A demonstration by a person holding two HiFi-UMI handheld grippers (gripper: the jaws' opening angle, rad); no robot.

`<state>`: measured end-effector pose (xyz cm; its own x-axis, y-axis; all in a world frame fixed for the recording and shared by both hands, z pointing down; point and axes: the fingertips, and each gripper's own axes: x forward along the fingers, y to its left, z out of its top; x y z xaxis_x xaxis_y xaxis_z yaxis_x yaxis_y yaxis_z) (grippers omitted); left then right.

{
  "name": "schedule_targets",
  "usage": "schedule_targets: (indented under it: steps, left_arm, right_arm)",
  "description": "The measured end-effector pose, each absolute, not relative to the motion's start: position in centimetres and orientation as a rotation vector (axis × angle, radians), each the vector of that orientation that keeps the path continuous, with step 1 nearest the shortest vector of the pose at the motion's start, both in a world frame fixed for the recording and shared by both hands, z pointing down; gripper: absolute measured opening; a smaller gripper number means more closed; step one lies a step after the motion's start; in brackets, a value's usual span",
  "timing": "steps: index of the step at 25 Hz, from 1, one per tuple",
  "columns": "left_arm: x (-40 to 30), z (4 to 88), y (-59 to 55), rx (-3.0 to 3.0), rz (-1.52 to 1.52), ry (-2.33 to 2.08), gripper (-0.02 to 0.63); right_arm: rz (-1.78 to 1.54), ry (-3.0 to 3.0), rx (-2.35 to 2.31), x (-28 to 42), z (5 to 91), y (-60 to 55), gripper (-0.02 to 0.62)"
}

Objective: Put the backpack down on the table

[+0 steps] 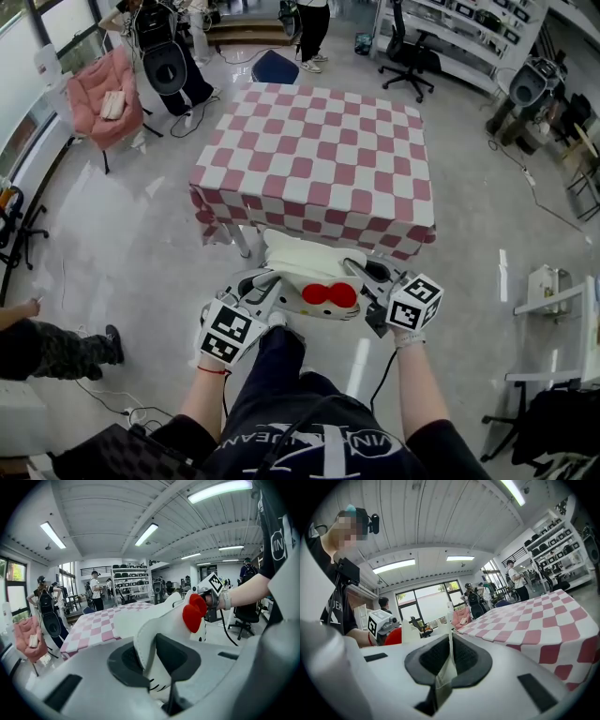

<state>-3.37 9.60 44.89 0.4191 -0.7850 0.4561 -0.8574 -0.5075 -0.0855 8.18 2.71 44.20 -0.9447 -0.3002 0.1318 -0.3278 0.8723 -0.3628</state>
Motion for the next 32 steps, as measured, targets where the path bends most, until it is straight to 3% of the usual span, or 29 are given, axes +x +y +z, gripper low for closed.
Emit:
schedule_targets:
  steps: [8,32]
  left_arm:
    - [-2.3,46.7,7.7,2.531,0.686,-1.424,0.063]
    - [-8.4,42.7,-7.4,2.608,0.633,-1.369,0.063]
  right_arm:
    - [0.6,-2.948,0.512,9.3,46.1,1.0,0.012]
    - [0.522,-2.982,0.58,3.5,41.3,-13.4,0.011]
